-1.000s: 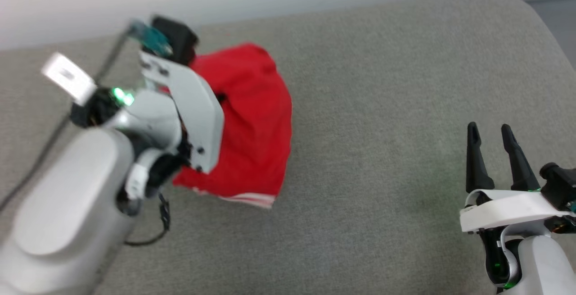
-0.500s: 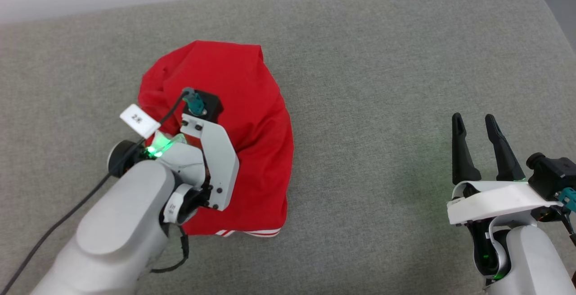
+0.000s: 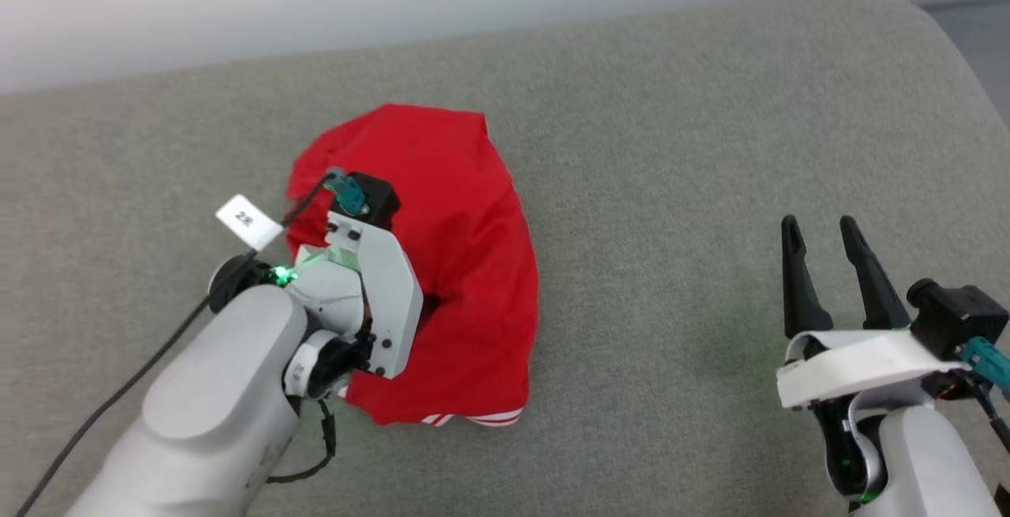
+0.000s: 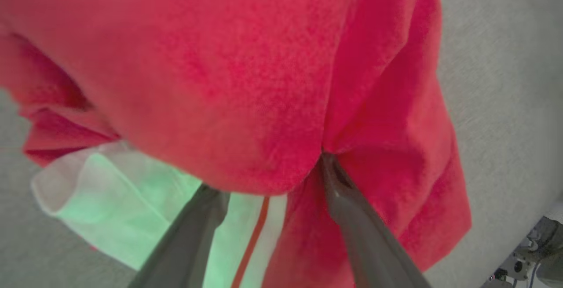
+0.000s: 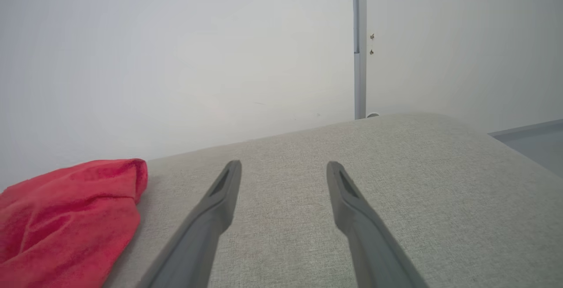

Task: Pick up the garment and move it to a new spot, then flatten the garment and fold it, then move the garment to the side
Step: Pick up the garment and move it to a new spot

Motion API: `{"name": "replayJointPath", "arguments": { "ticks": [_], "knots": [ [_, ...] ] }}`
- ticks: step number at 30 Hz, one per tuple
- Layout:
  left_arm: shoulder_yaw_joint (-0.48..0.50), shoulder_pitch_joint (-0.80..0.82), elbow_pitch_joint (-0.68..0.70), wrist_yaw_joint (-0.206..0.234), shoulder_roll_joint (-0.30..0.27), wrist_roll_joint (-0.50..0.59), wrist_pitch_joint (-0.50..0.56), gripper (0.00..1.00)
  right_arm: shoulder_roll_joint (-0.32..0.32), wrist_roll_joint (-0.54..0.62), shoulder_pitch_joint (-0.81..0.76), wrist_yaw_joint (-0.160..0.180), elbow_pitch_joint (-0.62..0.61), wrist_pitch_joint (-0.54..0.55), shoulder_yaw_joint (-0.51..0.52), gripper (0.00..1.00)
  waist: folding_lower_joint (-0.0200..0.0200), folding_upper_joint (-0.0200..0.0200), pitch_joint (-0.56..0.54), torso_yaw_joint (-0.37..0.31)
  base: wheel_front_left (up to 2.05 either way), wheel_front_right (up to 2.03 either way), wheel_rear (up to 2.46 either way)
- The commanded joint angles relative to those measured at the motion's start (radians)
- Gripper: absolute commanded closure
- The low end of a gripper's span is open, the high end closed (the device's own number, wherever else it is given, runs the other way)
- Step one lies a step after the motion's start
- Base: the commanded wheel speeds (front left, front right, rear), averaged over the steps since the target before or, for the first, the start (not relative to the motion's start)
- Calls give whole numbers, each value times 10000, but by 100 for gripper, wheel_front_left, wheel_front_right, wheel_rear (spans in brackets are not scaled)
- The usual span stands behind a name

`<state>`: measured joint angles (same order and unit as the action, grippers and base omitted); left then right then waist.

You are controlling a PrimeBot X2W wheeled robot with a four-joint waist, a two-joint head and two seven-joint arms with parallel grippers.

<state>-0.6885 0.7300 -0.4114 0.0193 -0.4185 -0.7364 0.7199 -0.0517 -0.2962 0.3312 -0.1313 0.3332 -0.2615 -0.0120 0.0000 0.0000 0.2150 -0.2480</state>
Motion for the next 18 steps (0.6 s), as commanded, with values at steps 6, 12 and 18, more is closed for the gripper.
{"name": "replayJointPath", "arguments": {
  "ticks": [6, 12, 18],
  "knots": [
    [518, -564, 1013, 113, -396, -367, -601, 0, -147, 165, -432, 10, 109, -32, -141, 0, 0, 0, -1194, 744, 0, 0, 0],
    [1194, -1577, 2098, 211, -957, -617, -1758, 0, -437, -67, -796, 10, 176, -31, -430, 0, 0, 0, -2008, 1233, 0, 0, 0],
    [2107, -2815, 2970, 397, -1515, -722, -3518, 0, -674, -274, -1151, 10, 88, -31, -493, 0, 0, 0, -2438, 1799, 0, 0, 0]
  ]
}}
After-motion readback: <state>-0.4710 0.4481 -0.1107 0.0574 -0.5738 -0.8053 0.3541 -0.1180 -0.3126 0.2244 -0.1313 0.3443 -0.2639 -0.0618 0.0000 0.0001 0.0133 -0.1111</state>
